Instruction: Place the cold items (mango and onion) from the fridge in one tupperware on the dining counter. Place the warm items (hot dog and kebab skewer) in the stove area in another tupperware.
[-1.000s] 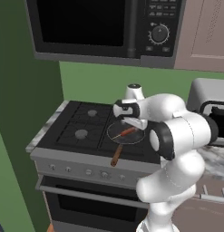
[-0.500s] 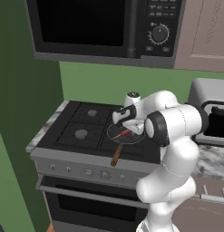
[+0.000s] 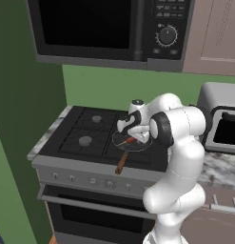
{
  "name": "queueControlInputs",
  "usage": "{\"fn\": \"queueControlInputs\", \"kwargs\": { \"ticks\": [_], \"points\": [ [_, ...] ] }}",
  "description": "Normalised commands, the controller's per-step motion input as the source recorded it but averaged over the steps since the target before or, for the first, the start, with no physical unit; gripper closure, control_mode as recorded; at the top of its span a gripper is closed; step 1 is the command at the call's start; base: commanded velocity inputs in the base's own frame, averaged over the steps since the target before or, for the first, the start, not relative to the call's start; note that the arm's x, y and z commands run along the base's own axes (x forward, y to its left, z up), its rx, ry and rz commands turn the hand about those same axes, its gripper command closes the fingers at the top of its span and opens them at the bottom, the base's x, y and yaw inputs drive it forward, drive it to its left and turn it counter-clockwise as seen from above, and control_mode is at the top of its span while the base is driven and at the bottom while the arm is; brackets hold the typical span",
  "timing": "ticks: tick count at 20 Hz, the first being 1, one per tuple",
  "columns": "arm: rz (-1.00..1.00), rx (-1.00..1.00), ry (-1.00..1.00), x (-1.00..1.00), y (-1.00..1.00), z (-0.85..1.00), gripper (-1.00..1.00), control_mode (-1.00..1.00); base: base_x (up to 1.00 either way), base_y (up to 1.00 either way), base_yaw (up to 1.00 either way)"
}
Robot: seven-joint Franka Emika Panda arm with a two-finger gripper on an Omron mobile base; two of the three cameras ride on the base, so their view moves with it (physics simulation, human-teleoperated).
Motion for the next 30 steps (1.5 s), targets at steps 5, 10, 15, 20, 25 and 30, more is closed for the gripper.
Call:
{"fn": "queueControlInputs", "kwargs": {
  "ticks": [5,10,15,20,25,30],
  "points": [
    [-0.05,0.01,-0.08,0.0,0.0,-0.51,1.0,-1.0,0.0,0.0,0.0],
    [-0.07,0.03,-0.14,-0.11,0.0,-0.37,1.0,-1.0,0.0,0.0,0.0],
    [-0.1,0.06,-0.17,-0.11,0.0,-0.12,1.0,-1.0,0.0,0.0,0.0],
    [-0.07,0.03,-0.08,-0.11,0.0,0.01,1.0,-1.0,0.0,0.0,0.0],
    [-0.03,0.02,-0.04,-0.32,-0.01,0.47,1.0,-1.0,0.0,0.0,0.0],
    [0.0,0.0,0.02,-0.41,-0.01,1.0,1.0,-1.0,0.0,0.0,0.0]
  ]
}}
